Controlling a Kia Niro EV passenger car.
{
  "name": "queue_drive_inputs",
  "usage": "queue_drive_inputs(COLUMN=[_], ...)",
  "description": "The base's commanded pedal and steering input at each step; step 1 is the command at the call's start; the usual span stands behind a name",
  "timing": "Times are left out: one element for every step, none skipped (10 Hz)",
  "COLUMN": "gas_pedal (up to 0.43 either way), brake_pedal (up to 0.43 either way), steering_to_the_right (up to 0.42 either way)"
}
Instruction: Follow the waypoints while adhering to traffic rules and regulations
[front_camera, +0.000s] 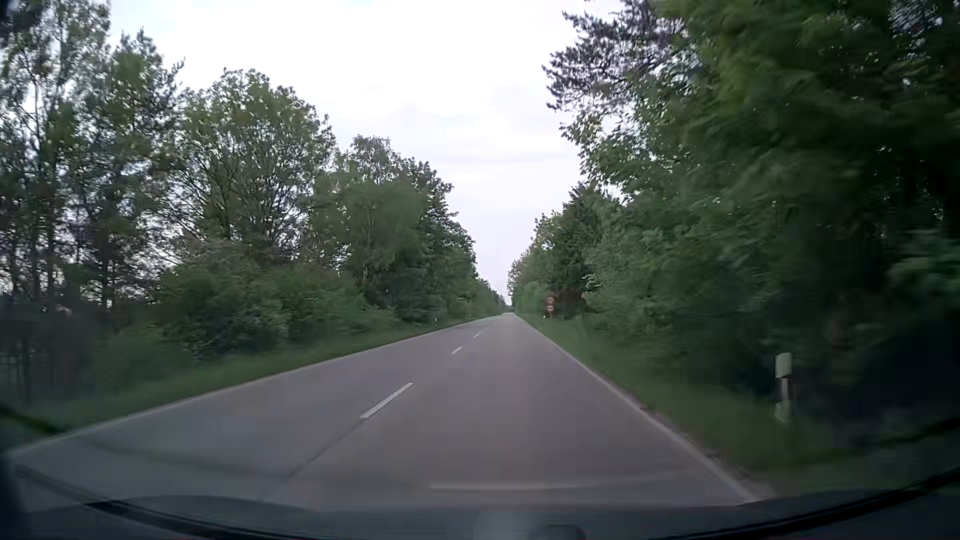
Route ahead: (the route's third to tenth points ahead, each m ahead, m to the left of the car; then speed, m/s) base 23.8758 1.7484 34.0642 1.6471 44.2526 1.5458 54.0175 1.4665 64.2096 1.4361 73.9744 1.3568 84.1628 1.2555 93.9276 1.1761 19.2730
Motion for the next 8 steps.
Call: queue_drive_inputs(gas_pedal=[0.138,0.138,0.138,0.138,0.13,0.118,0.118,0.11], brake_pedal=[0.0,0.0,0.0,0.0,0.0,0.0,0.0,0.0], steering_to_the_right=[-0.001,-0.001,0.0,0.0,0.0,0.0,0.0,0.0])
